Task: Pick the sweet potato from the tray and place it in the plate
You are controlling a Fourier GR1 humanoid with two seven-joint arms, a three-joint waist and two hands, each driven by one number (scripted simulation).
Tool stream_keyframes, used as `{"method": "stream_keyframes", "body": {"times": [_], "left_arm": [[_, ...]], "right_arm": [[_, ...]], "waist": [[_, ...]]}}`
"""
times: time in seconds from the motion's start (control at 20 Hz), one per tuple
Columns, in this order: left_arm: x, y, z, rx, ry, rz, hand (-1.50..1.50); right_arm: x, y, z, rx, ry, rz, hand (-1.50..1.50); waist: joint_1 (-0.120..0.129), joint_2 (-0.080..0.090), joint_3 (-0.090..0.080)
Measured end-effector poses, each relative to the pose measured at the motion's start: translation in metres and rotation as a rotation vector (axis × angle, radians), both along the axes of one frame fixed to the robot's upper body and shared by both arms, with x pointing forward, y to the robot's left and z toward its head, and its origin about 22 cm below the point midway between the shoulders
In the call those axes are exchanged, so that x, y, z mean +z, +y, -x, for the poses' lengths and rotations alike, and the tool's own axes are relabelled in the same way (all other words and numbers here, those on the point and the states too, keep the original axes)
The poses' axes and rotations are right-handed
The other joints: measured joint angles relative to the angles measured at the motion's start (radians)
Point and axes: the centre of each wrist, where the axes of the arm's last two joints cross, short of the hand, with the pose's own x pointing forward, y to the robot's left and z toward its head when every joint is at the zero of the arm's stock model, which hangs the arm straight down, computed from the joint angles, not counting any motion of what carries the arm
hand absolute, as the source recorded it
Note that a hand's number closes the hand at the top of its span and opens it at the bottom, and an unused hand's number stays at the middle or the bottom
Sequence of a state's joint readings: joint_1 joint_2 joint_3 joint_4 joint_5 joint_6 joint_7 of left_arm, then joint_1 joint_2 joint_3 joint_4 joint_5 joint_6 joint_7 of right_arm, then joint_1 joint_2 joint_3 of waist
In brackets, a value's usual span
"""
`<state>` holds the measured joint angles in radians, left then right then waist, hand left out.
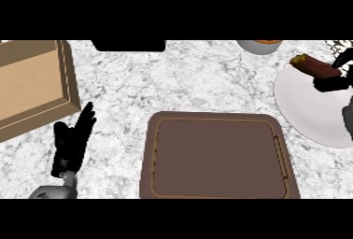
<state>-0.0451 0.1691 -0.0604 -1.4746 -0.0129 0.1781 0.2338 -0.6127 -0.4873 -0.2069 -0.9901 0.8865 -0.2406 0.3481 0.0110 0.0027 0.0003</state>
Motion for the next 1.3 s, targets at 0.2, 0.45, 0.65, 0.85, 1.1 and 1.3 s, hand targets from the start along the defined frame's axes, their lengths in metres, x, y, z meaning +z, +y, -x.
{"method": "stream_keyframes", "body": {"times": [0.2, 0.45, 0.65, 0.85, 1.1, 1.3], "left_arm": [[-0.003, -0.004, 0.002, -0.005, 0.000, -0.001, 0.00], [-0.002, -0.006, 0.000, -0.010, 0.000, -0.008, 0.00], [-0.001, -0.008, -0.003, -0.011, -0.007, -0.009, 0.00], [-0.001, -0.005, -0.002, -0.008, -0.007, -0.015, 0.00], [-0.001, -0.003, -0.004, 0.002, -0.007, -0.012, 0.00], [0.000, 0.004, -0.003, 0.010, -0.001, -0.012, 0.00]], "right_arm": [[-0.011, -0.027, -0.002, 0.002, 0.101, -0.045, 1.50], [-0.038, -0.047, 0.002, 0.035, 0.242, -0.139, 1.50], [-0.046, -0.063, 0.003, 0.063, 0.361, -0.193, -1.50], [-0.053, -0.075, 0.009, 0.150, 0.363, -0.233, -1.50], [-0.051, -0.079, 0.011, 0.272, 0.144, -0.355, -1.50], [-0.043, -0.087, 0.013, 0.299, -0.088, -0.529, -1.50]], "waist": [[0.004, 0.002, 0.001], [0.012, 0.005, 0.001], [0.014, 0.006, 0.001], [0.011, 0.005, 0.001], [-0.004, 0.001, 0.002], [-0.010, -0.002, 0.002]]}}
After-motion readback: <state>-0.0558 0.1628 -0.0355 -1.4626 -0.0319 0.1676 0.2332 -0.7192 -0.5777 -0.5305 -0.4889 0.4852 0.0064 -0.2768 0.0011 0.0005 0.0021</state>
